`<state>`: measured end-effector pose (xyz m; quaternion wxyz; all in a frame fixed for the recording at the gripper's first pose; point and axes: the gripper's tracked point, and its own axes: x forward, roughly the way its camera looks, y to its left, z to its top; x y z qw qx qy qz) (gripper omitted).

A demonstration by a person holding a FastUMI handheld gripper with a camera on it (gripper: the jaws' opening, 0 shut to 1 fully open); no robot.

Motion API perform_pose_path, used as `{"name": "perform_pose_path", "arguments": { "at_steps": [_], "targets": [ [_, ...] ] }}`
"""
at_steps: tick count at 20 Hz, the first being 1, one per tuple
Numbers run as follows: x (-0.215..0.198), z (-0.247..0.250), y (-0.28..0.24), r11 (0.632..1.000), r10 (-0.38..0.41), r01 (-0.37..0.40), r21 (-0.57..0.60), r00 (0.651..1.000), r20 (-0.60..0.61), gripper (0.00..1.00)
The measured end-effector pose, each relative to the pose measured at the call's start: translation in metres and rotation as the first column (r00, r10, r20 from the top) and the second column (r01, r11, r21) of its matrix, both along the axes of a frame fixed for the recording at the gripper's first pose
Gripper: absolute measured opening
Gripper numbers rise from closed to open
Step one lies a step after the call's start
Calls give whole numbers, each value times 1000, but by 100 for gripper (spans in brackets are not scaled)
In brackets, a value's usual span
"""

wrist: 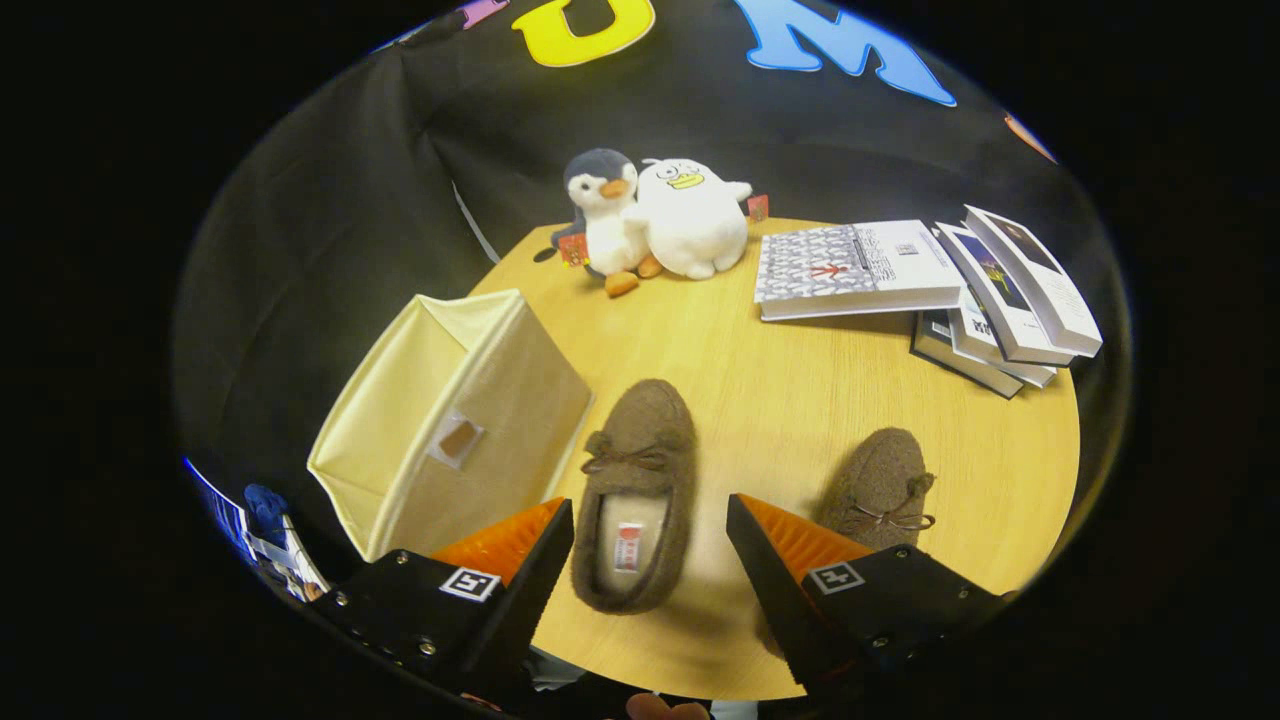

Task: Open the storage box then place both shoes into the box .Put the left shoe in first, then the right shoe, with the right side of both shoes facing outward in a uniform manner.

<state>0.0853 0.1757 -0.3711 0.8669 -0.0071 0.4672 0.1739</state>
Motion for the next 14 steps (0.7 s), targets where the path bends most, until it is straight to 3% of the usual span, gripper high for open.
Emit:
{"name": "perform_pose_path", "arguments": {
  "at_steps": [7,14],
  "targets": [
    [25,-61,-19,993,29,-37,-113,997,-68,96],
    [43,-87,-7,987,46,-61,-146,993,-108,92]
  ]
}}
